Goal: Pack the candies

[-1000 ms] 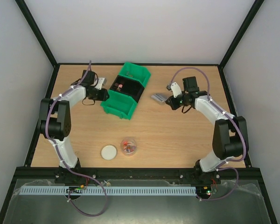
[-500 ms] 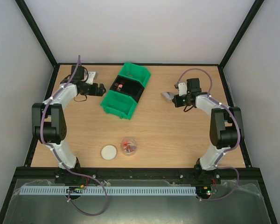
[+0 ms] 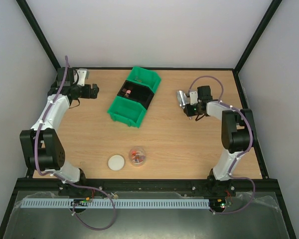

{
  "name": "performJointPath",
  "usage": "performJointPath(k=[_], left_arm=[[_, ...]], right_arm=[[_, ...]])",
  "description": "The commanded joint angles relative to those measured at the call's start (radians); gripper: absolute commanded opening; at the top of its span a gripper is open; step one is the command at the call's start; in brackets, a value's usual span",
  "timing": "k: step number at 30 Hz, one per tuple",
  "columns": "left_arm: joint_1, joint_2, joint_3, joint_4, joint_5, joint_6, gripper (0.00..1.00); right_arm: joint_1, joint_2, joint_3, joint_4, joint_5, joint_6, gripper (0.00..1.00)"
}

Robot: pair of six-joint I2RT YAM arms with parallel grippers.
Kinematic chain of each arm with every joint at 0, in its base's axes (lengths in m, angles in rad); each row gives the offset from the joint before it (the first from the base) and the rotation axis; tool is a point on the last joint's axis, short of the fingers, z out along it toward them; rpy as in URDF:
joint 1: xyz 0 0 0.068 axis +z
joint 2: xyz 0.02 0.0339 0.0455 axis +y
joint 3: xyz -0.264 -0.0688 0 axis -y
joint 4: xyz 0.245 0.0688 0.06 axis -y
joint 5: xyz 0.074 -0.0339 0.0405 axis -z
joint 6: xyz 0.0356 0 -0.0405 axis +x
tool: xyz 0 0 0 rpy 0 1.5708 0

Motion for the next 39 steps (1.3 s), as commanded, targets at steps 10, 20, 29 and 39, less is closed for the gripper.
performJointPath(k=[10, 20, 29, 39], left_arm=[[0.051, -0.053, -0.004, -0.101, 0.254, 0.153, 0.99], [0.01, -0.09, -0.059, -0.479, 0.32, 0.629, 0.99], [-0.17, -0.253, -0.38, -0.547, 0.202, 0.895, 0.88], [-0.423, -0.351, -0.625, -0.314, 0.074, 0.837, 0.74]], right_arm=[[0.0, -0.121, -0.039, -0.12, -0.029, -0.07, 0.58], [-0.001, -0.272, -0.004, -0.189, -0.114, -0.125, 0.95], [0.0, -0.421, -0.021, -0.169, -0.253, -0.128, 0.99], [-0.001, -0.629, -0.189, -0.03, -0.332, -0.057, 0.99]])
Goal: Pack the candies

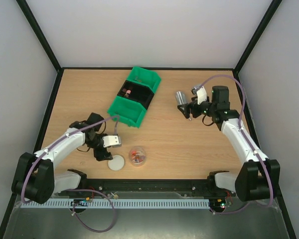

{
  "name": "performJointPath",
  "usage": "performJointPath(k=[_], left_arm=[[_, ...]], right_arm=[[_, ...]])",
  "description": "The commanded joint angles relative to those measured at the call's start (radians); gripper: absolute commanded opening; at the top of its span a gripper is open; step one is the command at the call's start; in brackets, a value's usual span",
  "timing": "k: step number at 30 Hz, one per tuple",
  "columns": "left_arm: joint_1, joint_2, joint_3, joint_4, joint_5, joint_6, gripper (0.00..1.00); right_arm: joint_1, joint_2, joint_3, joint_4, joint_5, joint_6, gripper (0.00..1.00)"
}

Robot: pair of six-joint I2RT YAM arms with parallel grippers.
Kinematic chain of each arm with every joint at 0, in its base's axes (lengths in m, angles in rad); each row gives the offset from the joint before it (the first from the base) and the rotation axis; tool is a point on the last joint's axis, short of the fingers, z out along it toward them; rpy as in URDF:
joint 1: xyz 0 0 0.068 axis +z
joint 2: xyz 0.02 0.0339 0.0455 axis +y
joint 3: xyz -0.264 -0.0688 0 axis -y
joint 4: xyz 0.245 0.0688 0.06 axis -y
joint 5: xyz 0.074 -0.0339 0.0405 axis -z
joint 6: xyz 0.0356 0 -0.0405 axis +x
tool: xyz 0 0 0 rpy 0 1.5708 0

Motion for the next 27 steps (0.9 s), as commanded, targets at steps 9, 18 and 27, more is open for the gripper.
performJointPath(k=[9, 18, 27], left_arm=[[-0.188, 0.038, -0.122, 0.311, -0.148, -0.108, 0.62], [-0.191, 0.087, -0.131, 0.296, -0.206, -0.055, 0.24], [0.002, 0.088, -0.038, 0.101, -0.109, 0.038, 0.02]], right_arm=[[-0.001, -0.113, -0.085, 0.044, -0.055, 0.056, 0.99], [0.001, -0.152, -0.085, 0.003, -0.18, -0.065, 0.99], [0.032, -0.124, -0.038, -0.08, -0.283, -0.227, 0.96]])
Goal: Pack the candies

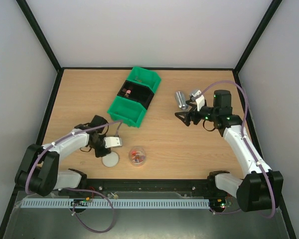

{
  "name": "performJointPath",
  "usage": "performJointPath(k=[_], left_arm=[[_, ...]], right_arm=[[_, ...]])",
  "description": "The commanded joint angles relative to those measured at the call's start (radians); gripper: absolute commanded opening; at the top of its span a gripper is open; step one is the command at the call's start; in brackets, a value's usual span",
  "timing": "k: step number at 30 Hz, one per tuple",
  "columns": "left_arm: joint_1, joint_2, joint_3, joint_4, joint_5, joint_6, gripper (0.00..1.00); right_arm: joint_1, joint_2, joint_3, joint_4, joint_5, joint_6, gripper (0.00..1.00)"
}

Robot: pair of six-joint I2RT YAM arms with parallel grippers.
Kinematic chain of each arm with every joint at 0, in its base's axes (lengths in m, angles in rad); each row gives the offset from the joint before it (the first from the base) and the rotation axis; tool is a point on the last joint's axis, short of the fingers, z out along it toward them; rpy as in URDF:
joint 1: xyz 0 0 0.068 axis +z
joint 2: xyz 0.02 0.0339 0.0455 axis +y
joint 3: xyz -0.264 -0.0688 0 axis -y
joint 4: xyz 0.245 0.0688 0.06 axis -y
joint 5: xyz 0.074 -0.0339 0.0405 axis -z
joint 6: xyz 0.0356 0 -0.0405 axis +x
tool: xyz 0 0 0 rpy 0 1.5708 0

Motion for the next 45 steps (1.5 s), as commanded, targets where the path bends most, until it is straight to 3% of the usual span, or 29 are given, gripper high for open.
performJointPath(k=[1, 4, 9, 14, 22, 30, 45], left_arm=[[0.126, 0.015, 0.112, -0.193, 0.081, 0.078, 0.02], [0.183, 0.056, 0.258, -0.348, 0.165, 0.117, 0.02], [0.179, 0.159, 0.541, -0.587, 0.369, 0.105, 0.02], [0.111, 0.252, 0.699, -0.65, 0.536, 0.008, 0.02], [0.008, 0.377, 0.787, -0.647, 0.736, -0.106, 0.02], [-0.022, 0.477, 0.842, -0.651, 0.823, -0.159, 0.02], [-0.025, 0.539, 0.866, -0.713, 0.841, -0.141, 0.02]], right_arm=[[0.042, 0.012, 0.047, -0.072, -0.078, -0.122, 0.95], [0.117, 0.011, 0.057, -0.068, -0.07, -0.206, 0.92], [0.257, 0.011, 0.063, -0.016, -0.059, -0.36, 0.84], [0.414, 0.019, 0.051, 0.056, -0.025, -0.552, 0.73], [0.55, 0.051, 0.019, 0.07, 0.007, -0.859, 0.64], [0.608, 0.086, 0.039, -0.012, -0.017, -0.997, 0.48], [0.617, 0.116, 0.076, -0.03, -0.005, -0.96, 0.16]])
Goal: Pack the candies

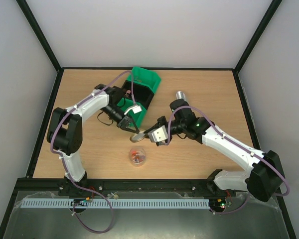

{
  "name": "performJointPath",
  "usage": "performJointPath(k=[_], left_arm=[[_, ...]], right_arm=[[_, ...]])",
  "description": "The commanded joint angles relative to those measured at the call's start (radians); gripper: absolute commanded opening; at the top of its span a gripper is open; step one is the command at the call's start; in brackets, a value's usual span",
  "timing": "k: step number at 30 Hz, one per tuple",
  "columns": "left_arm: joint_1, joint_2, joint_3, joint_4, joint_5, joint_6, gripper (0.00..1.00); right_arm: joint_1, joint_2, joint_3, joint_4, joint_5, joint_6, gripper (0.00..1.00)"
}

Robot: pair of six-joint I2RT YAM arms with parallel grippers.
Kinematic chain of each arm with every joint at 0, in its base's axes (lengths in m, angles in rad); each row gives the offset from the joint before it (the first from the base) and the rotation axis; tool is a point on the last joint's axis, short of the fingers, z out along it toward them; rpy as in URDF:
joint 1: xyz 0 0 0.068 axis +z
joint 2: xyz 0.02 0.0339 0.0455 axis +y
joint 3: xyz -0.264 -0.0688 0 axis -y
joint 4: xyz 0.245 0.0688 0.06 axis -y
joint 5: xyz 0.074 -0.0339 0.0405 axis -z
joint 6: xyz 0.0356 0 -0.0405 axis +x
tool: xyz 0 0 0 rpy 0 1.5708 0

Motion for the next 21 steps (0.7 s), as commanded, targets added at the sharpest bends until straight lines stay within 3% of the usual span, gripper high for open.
performJointPath(k=[1, 5, 8, 10, 11, 15, 21], left_arm=[[-0.004, 0.001, 0.027, -0.039, 0.044, 0.016, 0.02], [0.006, -0.008, 0.026, -0.017, 0.039, -0.008, 0.09], [0.065, -0.052, 0.024, 0.068, 0.049, -0.109, 0.4], [0.154, -0.129, 0.004, 0.209, 0.034, -0.266, 0.53], [0.199, -0.172, -0.02, 0.331, 0.001, -0.342, 0.66], [0.332, -0.375, -0.116, 0.633, -0.203, -0.507, 0.97], [0.321, -0.587, -0.21, 0.704, -0.38, -0.36, 0.99]], right_arm=[[0.008, 0.003, 0.026, -0.024, -0.018, 0.036, 0.12], [0.008, -0.009, 0.027, -0.015, -0.009, 0.103, 0.04], [0.007, -0.009, 0.037, 0.007, 0.005, 0.262, 0.01], [0.003, -0.004, 0.043, 0.033, 0.009, 0.414, 0.02], [-0.004, 0.0, 0.043, 0.046, 0.005, 0.498, 0.01], [-0.054, 0.046, 0.059, 0.11, -0.054, 0.906, 0.02], [-0.184, 0.173, 0.125, 0.21, -0.195, 1.367, 0.02]])
